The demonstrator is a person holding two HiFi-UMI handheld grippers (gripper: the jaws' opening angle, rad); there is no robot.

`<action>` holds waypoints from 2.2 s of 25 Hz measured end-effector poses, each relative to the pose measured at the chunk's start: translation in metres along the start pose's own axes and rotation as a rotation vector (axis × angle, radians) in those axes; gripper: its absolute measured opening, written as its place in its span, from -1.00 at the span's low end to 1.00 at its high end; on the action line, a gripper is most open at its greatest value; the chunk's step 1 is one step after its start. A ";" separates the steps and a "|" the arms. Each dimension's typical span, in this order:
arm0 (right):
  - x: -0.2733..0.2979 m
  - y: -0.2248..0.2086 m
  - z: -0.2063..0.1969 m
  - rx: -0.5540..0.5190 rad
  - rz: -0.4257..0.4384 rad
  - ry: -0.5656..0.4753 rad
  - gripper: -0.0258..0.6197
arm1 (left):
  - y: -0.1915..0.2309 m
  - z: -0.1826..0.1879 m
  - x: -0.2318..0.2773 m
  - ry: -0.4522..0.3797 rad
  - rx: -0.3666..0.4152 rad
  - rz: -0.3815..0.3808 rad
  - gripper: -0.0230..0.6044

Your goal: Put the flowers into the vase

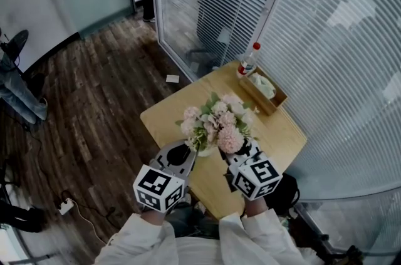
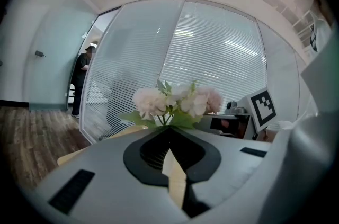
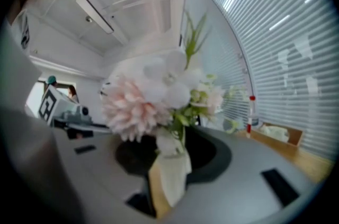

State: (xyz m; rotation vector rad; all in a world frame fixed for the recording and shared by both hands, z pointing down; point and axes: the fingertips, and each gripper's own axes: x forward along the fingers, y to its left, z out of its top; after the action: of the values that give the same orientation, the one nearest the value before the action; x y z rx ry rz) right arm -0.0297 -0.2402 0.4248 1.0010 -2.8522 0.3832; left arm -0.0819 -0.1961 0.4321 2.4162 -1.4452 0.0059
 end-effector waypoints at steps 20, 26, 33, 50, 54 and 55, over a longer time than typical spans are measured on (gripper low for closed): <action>-0.012 0.013 -0.001 0.044 0.053 0.089 -0.30 | -0.002 0.002 -0.004 -0.005 -0.002 -0.007 -0.90; -0.017 0.014 -0.011 0.049 0.061 0.127 -0.27 | -0.005 0.000 -0.001 0.000 -0.002 -0.016 -0.90; -0.022 0.022 -0.025 0.053 0.061 0.149 -0.27 | -0.006 -0.006 -0.006 0.015 -0.007 -0.023 -0.90; -0.047 0.041 -0.042 0.108 0.098 0.122 -0.28 | -0.036 -0.036 -0.005 0.089 -0.022 -0.106 -0.90; -0.059 0.046 -0.045 0.119 0.108 0.113 -0.28 | -0.044 -0.043 -0.007 0.105 -0.025 -0.124 -0.90; -0.062 0.047 -0.045 0.123 0.108 0.110 -0.28 | -0.046 -0.044 -0.008 0.109 -0.026 -0.130 -0.90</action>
State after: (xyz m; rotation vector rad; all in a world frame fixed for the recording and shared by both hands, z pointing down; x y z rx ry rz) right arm -0.0104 -0.1559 0.4482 0.8182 -2.8197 0.6094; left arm -0.0391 -0.1567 0.4597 2.4436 -1.2317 0.0869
